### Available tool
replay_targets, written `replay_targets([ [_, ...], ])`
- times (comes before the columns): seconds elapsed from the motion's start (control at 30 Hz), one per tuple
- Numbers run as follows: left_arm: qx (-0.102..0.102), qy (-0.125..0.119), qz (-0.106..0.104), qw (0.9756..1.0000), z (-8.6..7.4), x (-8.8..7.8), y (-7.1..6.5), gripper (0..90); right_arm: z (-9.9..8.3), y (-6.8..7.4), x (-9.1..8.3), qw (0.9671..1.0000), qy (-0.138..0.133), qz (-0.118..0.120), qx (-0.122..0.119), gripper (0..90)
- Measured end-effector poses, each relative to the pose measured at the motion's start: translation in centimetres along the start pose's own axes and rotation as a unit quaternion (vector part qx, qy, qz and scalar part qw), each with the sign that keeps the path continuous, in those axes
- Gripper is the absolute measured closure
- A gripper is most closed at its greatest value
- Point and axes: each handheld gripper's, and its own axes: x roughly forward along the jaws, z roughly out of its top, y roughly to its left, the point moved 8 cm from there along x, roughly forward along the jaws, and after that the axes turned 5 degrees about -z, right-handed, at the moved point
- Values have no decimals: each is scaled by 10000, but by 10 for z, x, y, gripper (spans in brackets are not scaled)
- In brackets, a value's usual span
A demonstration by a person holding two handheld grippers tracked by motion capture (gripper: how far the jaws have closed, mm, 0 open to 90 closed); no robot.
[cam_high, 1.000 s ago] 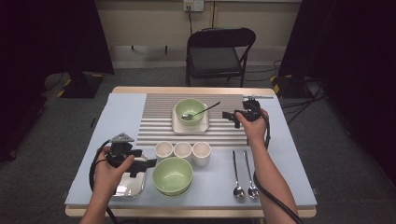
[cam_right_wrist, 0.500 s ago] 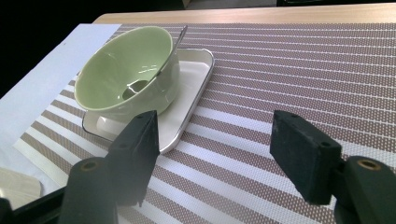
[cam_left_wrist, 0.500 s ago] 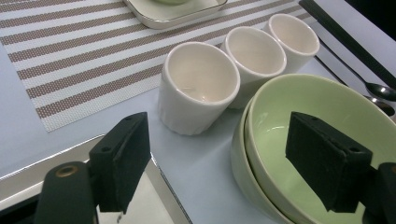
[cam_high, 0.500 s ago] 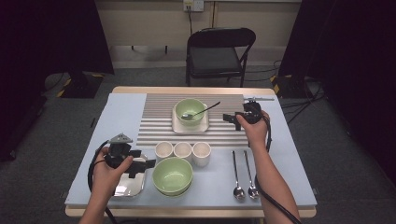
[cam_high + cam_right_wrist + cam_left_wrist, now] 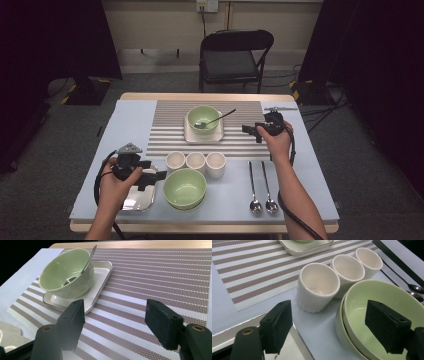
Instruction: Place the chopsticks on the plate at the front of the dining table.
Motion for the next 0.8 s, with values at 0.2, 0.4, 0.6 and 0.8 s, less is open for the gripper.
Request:
replay_targets([
  [0.2,-26,-3,-14,10000,0,1,-1,218,-1,1,-4,10000,4,-1,-95,315],
  [0.4,1,30,-9,10000,0,2,0,218,-3,1,-7,9999,42,15,-140,315],
  [0.6,4,39,-14,10000,0,3,-1,219,-7,-1,-10,9998,75,18,-176,311],
  [0.8,36,69,-19,10000,0,4,-3,219,-10,-3,-13,9998,83,22,-176,311],
])
